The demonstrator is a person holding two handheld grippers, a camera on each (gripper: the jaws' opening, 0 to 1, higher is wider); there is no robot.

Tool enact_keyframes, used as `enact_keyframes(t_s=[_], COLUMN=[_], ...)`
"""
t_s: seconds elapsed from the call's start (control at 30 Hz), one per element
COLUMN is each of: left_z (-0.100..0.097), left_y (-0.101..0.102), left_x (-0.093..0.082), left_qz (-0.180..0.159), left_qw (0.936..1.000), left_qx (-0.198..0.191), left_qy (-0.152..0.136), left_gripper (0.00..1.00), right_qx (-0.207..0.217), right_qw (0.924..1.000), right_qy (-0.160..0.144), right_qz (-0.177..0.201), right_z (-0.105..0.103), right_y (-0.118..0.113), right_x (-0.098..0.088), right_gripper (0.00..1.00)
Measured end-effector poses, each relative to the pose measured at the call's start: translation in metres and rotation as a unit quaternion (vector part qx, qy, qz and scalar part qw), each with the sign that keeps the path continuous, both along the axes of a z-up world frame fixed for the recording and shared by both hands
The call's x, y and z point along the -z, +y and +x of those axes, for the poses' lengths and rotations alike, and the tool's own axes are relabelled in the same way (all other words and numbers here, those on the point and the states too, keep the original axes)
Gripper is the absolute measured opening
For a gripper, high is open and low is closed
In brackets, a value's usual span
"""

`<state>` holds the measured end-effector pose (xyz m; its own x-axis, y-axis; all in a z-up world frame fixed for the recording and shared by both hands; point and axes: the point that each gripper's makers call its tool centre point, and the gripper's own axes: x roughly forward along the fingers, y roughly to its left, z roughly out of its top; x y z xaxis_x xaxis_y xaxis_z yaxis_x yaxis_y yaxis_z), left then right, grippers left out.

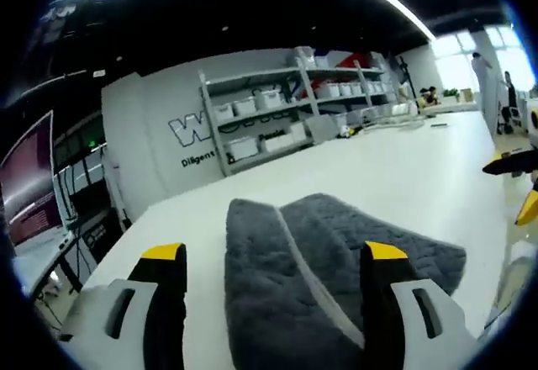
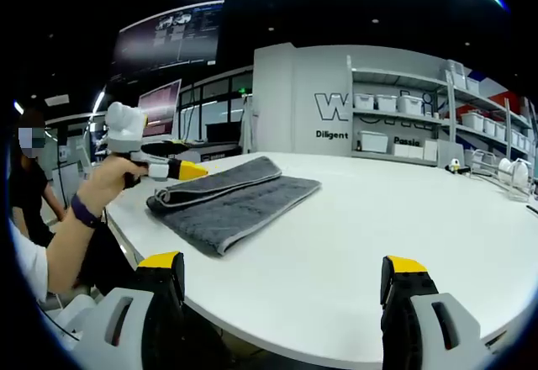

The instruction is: Open the folded towel by lifting each exposed corner and separating the folded layers until the towel lies flat within the target outline without major curled edges

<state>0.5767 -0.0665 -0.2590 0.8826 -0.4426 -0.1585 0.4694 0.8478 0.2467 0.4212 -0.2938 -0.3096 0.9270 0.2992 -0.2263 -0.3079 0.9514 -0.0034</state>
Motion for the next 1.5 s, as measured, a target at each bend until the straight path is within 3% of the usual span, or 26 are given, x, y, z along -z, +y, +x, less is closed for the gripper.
enact_keyframes(t_s=[0.2, 0.3, 0.47, 0.6, 1.0, 1.5], left_z=[-0.047, -0.071, -0.098, -0.113, -0.13, -0.133], left_y=[-0.004, -0.005, -0.006, -0.008, -0.004, -0.004], left_x=[0.004, 0.01, 0.022, 0.025, 0.025, 0.034], left_qz=[-0.032, -0.06, -0.087, -0.088, -0.09, -0.091], left_qw=[0.9989, 0.9969, 0.9933, 0.9933, 0.9937, 0.9931], left_qx=[0.032, 0.051, 0.07, 0.071, 0.064, 0.067], left_qy=[-0.009, 0.004, 0.027, 0.024, 0.018, 0.029], left_gripper=[0.9, 0.93, 0.99, 0.99, 0.99, 0.99], right_qx=[-0.002, 0.002, 0.004, -0.001, -0.005, -0.012], right_qw=[1.0, 1.0, 1.0, 1.0, 1.0, 0.9998], right_qy=[-0.002, -0.004, -0.006, -0.006, -0.004, -0.002], right_qz=[-0.002, 0.0, 0.0, -0.003, -0.007, -0.013], right_z=[-0.002, -0.003, -0.003, -0.003, 0.0, 0.002], right_y=[0.002, 0.0, 0.0, 0.003, 0.007, 0.015], right_x=[-0.002, -0.003, -0.004, -0.005, -0.003, 0.0], right_gripper=[0.99, 0.99, 0.99, 0.99, 0.99, 0.99])
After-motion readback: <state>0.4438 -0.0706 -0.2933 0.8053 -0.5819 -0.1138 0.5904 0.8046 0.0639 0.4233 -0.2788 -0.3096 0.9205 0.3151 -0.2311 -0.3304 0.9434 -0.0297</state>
